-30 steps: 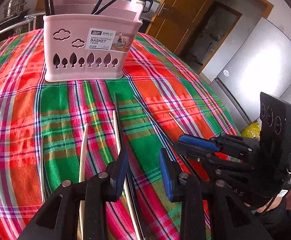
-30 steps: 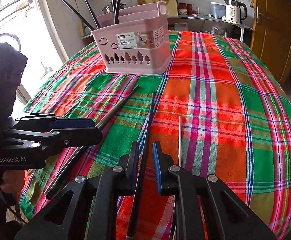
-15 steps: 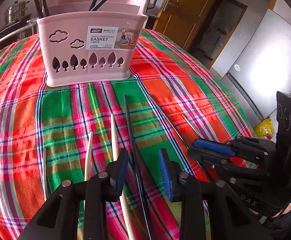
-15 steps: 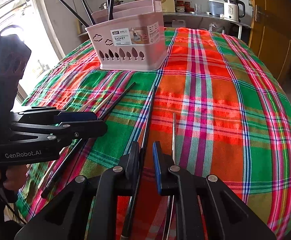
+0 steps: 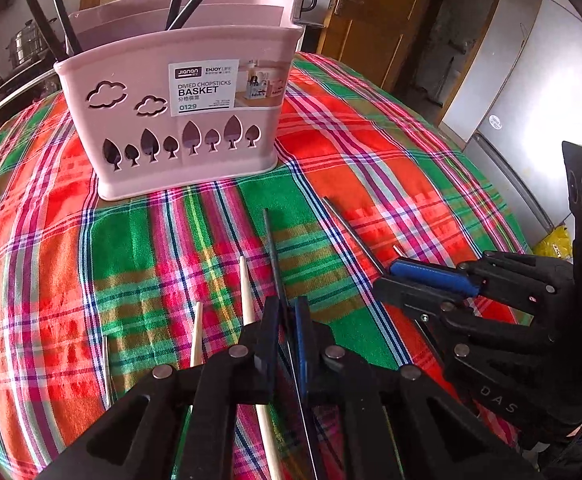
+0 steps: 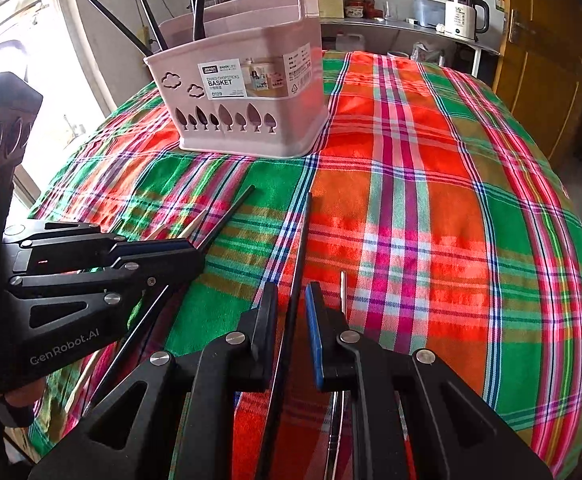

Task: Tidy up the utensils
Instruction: 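Close the right tool on a dark chopstick while the left tool grasps another, then lift the chopsticks with both tools and carry them over the pink basket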

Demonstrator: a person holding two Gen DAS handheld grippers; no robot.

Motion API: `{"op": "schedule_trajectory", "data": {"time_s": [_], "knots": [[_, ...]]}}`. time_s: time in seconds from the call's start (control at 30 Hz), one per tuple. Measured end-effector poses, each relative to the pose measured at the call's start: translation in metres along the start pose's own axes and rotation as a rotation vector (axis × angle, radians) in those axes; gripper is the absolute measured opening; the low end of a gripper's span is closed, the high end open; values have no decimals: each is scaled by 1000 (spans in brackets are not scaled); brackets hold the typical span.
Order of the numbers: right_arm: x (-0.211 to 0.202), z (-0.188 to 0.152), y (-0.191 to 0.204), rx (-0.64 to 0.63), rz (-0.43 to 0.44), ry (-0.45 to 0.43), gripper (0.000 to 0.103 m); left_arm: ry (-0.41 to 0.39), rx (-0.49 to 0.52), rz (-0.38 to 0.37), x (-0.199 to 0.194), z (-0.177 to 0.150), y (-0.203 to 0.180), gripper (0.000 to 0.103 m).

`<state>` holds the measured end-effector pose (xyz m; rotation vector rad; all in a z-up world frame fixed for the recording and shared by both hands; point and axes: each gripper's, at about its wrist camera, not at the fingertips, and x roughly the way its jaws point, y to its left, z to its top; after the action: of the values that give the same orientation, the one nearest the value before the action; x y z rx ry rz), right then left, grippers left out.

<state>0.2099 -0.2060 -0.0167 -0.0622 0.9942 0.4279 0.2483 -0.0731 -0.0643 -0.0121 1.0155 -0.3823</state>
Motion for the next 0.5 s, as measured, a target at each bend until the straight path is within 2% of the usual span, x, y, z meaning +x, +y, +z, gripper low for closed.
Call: {"op": "schedule_trajectory", "data": {"time_s": [0.13,0.2,0.33,0.5], "knots": [[4,4,-1,-7,-6,2,14,0,9,-11,5,5,1,8],[4,4,-2,-6,-16,-5,7,-2,12,-13,5,4,1,7],[3,4,-3,1,0,-11,6,-4,18,-7,8,8,-2,6],[-8,8,-1,3,28,-48,5,-23,1,-35,-1,9,0,5]]}}
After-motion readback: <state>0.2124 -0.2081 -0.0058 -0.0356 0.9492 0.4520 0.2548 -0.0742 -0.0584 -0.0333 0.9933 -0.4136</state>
